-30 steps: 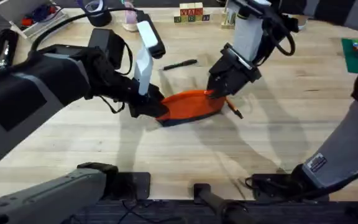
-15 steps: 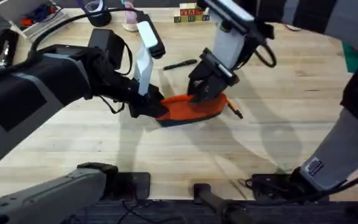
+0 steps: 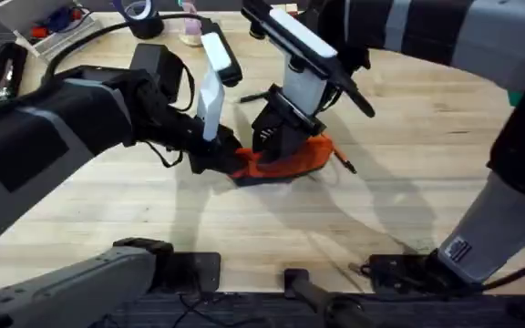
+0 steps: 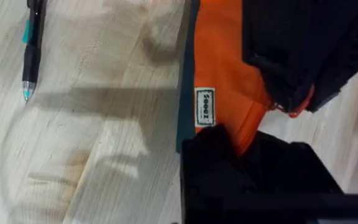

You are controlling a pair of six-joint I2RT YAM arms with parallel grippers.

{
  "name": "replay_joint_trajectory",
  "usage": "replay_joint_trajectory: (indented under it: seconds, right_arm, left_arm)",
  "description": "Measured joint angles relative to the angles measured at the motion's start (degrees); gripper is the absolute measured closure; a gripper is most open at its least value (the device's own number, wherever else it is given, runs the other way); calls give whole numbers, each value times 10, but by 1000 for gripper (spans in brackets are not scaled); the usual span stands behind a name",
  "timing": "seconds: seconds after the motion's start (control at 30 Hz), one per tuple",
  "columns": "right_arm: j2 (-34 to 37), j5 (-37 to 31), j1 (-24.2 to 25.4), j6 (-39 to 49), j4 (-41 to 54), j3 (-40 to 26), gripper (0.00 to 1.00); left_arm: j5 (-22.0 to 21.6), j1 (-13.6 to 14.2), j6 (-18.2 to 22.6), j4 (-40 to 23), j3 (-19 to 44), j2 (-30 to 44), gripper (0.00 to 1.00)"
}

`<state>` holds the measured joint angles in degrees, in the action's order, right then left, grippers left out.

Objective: Unzip the bag, pick up the pens from the table one at a time and place them inside, then zip the bag closed.

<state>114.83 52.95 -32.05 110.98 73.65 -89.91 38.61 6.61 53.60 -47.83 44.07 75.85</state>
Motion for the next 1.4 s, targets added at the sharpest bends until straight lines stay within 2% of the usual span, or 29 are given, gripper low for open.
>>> replay_joint_trajectory:
  seconds: [0.17, 0.23, 0.43, 0.47, 1.07, 1.13, 1.17, 1.3, 1.33, 1.4]
  right_arm:
    - [0, 0, 0, 0, 6, 0, 971]
    - [0, 1, 1, -2, 14, 0, 900]
    - [0, 33, 3, 0, 59, 0, 51]
    - [0, 35, 6, 0, 64, 0, 20]
    - [-1, 41, 127, 0, 150, -43, 5]
    - [-1, 41, 135, 0, 153, -45, 5]
    - [-1, 41, 138, 0, 154, -45, 5]
    - [-1, 41, 140, 0, 154, -45, 5]
    - [-1, 41, 140, 0, 154, -45, 5]
    - [-1, 41, 140, 0, 155, -45, 5]
  left_arm:
    - [1, 0, 0, 0, 0, 0, 958]
    - [2, 0, 0, 0, 0, 0, 958]
    - [-2, 0, 0, 10, 0, 0, 958]
    - [-2, 0, 0, 10, 0, 0, 958]
    - [-2, 0, 0, 10, 0, 0, 958]
    - [-2, 0, 0, 10, 0, 0, 834]
    - [-2, 0, 0, 11, 0, 0, 729]
    - [0, 0, -1, 11, 0, 0, 118]
    - [0, 0, -3, 11, 0, 0, 40]
    - [1, 0, -3, 11, 0, 0, 10]
